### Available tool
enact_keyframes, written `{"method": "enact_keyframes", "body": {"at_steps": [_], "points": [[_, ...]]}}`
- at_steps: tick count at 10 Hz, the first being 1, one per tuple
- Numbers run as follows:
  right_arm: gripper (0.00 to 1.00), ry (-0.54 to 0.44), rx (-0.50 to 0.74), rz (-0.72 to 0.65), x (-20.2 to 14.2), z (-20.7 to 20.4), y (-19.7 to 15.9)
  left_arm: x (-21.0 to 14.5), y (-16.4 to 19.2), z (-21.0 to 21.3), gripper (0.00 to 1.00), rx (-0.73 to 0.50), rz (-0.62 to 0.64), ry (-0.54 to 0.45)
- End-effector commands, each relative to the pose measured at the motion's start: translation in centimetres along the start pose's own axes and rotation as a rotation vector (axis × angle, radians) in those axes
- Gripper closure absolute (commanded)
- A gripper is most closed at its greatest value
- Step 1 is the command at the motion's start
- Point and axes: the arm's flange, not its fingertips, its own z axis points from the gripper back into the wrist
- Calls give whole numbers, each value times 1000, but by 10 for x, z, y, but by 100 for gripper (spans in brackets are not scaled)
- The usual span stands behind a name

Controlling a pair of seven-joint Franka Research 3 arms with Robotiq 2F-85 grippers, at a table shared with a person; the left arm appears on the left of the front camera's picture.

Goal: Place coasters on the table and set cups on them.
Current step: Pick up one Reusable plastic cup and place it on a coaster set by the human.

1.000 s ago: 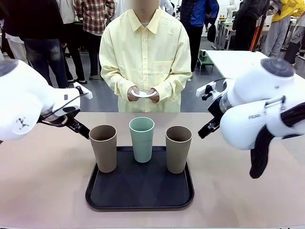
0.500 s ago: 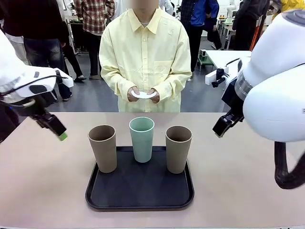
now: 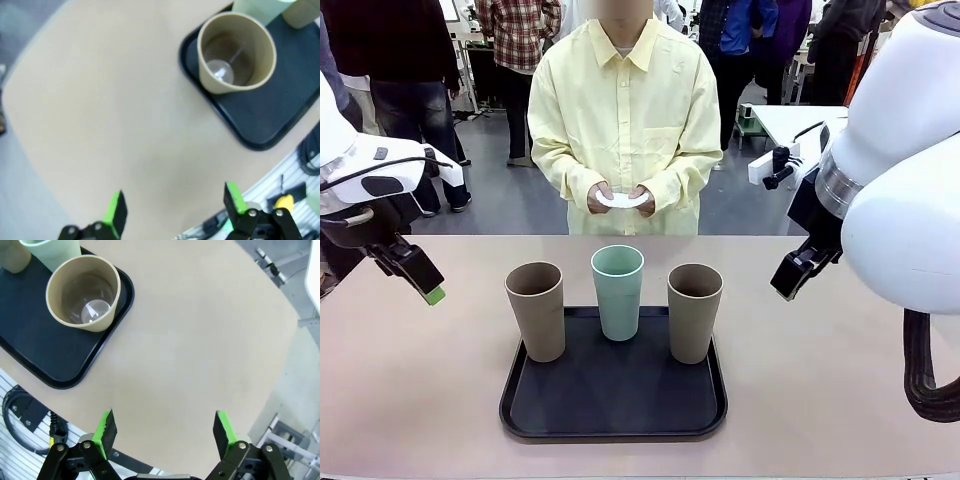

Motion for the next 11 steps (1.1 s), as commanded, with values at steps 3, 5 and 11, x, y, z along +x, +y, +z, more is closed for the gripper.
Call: {"method": "enact_keyframes", "body": {"at_steps": [3,5,11], "points": [[0,-82,512,-339,-54,-34,-68,-11,47,13,0,-484,150,-194],[0,-182,776,-440,-105,-34,-101,-34,82,28,0,-852,230,-237],[0,-285,991,-632,-198,-71,-155,-99,169,-10,0,-1027,599,-286]]}}
